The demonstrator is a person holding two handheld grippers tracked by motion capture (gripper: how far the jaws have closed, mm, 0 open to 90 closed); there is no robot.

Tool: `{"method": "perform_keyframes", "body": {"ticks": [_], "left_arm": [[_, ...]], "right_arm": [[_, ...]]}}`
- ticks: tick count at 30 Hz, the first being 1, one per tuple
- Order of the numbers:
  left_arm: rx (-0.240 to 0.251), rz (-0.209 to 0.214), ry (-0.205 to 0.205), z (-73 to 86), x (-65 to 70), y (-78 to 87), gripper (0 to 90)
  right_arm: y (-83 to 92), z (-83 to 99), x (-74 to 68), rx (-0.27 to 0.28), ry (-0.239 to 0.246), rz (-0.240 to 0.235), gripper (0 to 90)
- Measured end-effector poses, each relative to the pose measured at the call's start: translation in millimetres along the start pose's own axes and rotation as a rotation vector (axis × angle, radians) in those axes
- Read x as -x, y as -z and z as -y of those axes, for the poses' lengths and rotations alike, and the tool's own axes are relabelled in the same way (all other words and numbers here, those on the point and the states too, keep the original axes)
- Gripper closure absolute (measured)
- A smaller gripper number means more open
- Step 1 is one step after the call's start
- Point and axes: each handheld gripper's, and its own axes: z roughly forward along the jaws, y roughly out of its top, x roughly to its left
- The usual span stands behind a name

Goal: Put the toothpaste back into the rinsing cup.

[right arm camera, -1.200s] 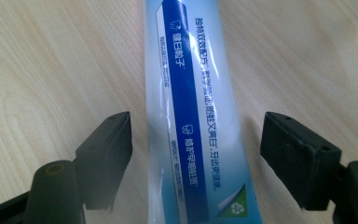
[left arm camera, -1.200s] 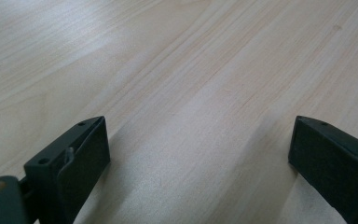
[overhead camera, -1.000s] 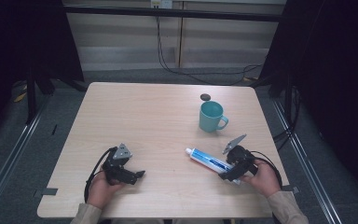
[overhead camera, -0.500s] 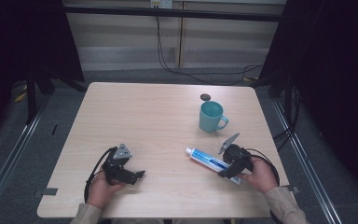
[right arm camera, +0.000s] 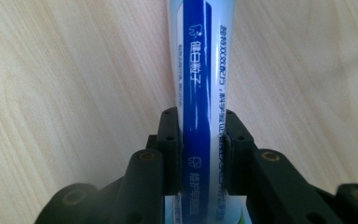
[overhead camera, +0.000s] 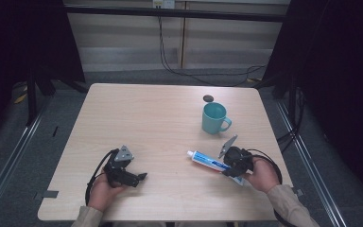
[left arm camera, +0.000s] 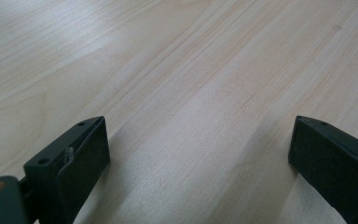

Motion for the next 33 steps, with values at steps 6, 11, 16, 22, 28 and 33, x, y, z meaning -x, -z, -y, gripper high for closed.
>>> {"method": "perform_keyframes", "body": {"ticks": [6, 11, 16, 22, 28, 33], "left_arm": [[0.001, -0.001, 0.003, 0.0, 0.0, -0.1, 4.8], [0.002, 0.001, 0.005, -0.1, 0.1, -0.2, 4.5], [-0.014, 0.002, 0.004, -3.5, -0.3, 0.2, 5.7], [-0.018, 0.076, -0.031, -14.3, 5.7, 3.9, 19.7], [-0.055, 0.105, -0.094, -39.9, 11.3, 9.9, 16.7], [-0.107, 0.097, -0.172, -63.7, 22.1, 10.8, 16.2]], "right_arm": [[1.8, -3.4, -8.2, -0.014, 0.057, 0.065, 75.6], [2.5, -6.6, -8.6, -0.024, 0.075, 0.079, 75.6], [4.2, -11.9, -10.1, -0.034, 0.099, 0.076, 75.6], [12.1, -18.5, -8.6, -0.024, 0.119, 0.082, 75.5], [22.7, -27.8, -2.7, -0.019, 0.122, 0.068, 75.5], [27.6, -39.9, -1.9, -0.016, 0.157, 0.067, 75.4]]}}
